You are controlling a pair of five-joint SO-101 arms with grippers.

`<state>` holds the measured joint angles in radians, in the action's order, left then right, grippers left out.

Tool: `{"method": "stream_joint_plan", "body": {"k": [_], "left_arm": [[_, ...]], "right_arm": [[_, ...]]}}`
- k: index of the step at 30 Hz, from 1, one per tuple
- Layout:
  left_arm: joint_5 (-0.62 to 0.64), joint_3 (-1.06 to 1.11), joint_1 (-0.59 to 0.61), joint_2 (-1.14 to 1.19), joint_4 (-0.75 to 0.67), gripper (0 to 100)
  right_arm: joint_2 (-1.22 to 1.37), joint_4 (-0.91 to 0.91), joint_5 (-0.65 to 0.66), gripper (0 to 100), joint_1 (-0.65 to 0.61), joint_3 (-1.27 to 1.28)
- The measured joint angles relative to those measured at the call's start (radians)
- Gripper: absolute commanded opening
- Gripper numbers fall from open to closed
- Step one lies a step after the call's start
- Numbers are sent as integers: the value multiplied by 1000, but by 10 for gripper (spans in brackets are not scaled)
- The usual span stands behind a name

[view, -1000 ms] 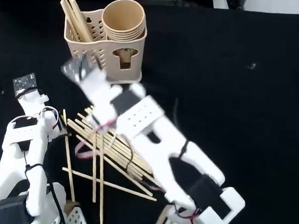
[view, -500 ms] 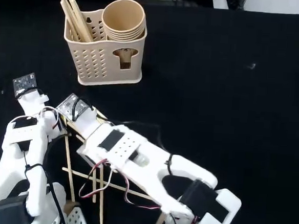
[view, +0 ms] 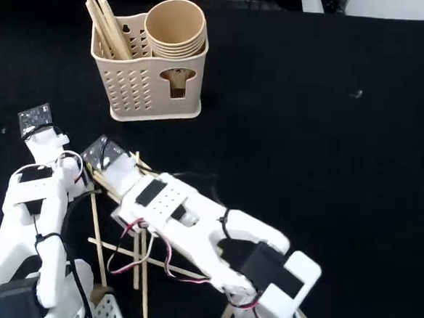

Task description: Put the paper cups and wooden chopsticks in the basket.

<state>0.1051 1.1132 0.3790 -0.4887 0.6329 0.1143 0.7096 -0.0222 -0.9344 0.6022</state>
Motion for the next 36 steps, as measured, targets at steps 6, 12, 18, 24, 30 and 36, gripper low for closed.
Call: {"method": "stream_joint_plan", "body": {"k": [6, 12, 18, 24, 30, 36], "left_arm": [[0, 0, 0, 0, 0, 177], [0, 0, 0, 0, 0, 177], [0, 0, 0, 0, 0, 177], [0, 0, 0, 0, 0, 177], [0, 0, 0, 0, 0, 177], [0, 0, 0, 0, 0, 177]], "right_arm": [[5, 3, 0, 12, 40, 0], [5, 8, -2, 11, 130, -18], [-74, 66, 77, 11, 146, -14], [-199, 38, 176, 11, 149, 92], [-203, -61, 203, 11, 195, 147], [-203, -71, 209, 11, 239, 147]]}}
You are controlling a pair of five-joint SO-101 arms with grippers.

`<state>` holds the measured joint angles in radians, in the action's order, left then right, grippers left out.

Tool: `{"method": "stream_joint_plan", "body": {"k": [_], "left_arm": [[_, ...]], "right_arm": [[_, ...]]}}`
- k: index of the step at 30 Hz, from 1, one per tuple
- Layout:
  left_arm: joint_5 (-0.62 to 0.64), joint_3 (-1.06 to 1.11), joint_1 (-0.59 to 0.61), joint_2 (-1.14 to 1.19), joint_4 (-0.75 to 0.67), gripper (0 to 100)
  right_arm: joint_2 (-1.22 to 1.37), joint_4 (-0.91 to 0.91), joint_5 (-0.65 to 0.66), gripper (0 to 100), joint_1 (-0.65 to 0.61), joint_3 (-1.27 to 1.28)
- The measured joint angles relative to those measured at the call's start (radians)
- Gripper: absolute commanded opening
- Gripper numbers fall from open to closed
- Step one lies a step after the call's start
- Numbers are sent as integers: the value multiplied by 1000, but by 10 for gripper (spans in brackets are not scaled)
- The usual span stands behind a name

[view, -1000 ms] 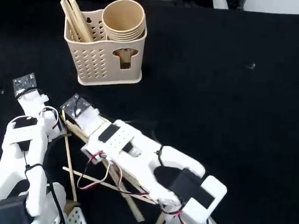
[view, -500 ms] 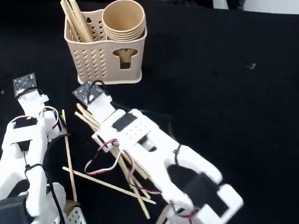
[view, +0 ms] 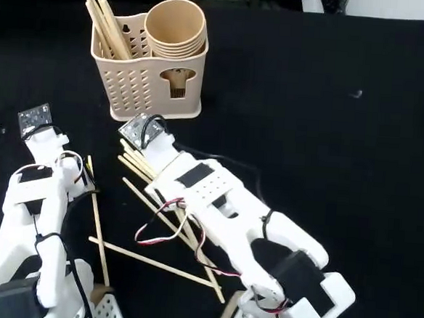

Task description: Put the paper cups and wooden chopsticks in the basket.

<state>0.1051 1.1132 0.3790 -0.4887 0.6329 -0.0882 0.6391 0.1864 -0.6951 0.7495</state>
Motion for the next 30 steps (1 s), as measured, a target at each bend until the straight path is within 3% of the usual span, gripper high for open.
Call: {"method": "stream_joint_plan", "body": {"k": [10, 14, 30], "left_arm": [[0, 0, 0, 0, 0, 177], [0, 0, 0, 0, 0, 177], [0, 0, 0, 0, 0, 177]], "right_arm": [[-6, 0, 40, 11, 0, 5], [-72, 77, 54, 11, 12, -51], [-153, 325, 78, 11, 51, -664]]}}
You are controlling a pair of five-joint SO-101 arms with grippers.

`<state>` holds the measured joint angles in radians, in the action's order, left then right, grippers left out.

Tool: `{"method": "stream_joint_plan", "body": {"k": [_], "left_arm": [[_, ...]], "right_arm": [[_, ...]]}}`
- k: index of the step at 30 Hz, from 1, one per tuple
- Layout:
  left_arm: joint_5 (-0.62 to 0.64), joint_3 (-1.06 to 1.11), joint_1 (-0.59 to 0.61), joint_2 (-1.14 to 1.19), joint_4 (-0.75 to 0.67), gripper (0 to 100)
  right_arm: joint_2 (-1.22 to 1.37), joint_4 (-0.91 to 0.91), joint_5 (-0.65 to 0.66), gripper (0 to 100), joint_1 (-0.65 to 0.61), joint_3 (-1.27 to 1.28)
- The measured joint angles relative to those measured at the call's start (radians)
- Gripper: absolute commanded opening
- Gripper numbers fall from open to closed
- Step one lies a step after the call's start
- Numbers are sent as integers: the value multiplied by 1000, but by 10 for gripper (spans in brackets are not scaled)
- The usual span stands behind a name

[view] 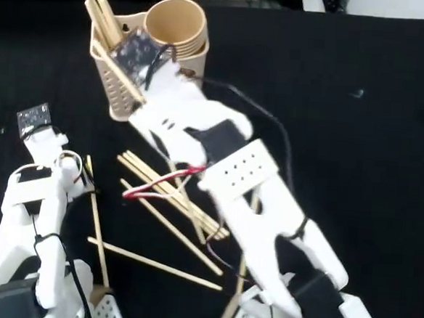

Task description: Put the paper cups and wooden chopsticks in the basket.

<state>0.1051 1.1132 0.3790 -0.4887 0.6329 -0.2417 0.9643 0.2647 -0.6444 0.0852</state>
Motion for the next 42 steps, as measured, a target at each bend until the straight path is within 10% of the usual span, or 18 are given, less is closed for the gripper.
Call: {"method": "stream_joint_plan", "body": {"k": [14, 30, 42], "left_arm": [[0, 0, 0, 0, 0, 177], [0, 0, 0, 0, 0, 177], [0, 0, 0, 0, 0, 177]], "right_arm": [[0, -97, -2, 11, 0, -123], [183, -910, -95, 11, 0, -123], [423, -899, -95, 17, 46, -305]]}}
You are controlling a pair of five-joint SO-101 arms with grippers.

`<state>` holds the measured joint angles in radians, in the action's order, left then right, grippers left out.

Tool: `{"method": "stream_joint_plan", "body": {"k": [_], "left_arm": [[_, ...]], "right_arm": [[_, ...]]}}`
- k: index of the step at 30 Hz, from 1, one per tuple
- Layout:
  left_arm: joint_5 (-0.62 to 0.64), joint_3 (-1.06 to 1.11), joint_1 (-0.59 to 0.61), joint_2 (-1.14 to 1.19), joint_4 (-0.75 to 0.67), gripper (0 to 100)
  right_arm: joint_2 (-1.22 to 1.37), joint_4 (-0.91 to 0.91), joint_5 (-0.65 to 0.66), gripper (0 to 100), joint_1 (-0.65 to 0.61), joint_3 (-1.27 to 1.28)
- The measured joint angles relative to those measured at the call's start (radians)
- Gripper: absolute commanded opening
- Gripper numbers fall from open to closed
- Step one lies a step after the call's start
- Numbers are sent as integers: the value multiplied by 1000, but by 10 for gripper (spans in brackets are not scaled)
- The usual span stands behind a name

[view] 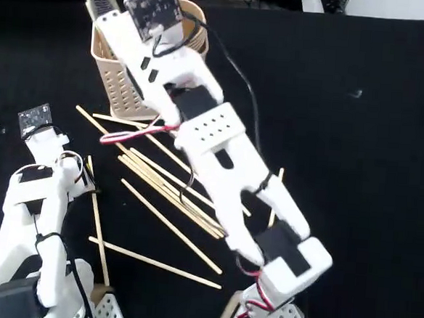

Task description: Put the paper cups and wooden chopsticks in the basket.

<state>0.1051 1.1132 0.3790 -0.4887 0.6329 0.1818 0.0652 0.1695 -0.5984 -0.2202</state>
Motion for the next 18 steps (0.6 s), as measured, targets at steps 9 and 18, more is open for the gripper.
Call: {"method": "stream_joint_plan", "body": {"k": [9, 18], "left_arm": [[0, 0, 0, 0, 0, 177], [0, 0, 0, 0, 0, 177]], "right_arm": [[92, 201, -3, 104, 5, -147], [34, 559, -3, 84, 6, -245]]}}
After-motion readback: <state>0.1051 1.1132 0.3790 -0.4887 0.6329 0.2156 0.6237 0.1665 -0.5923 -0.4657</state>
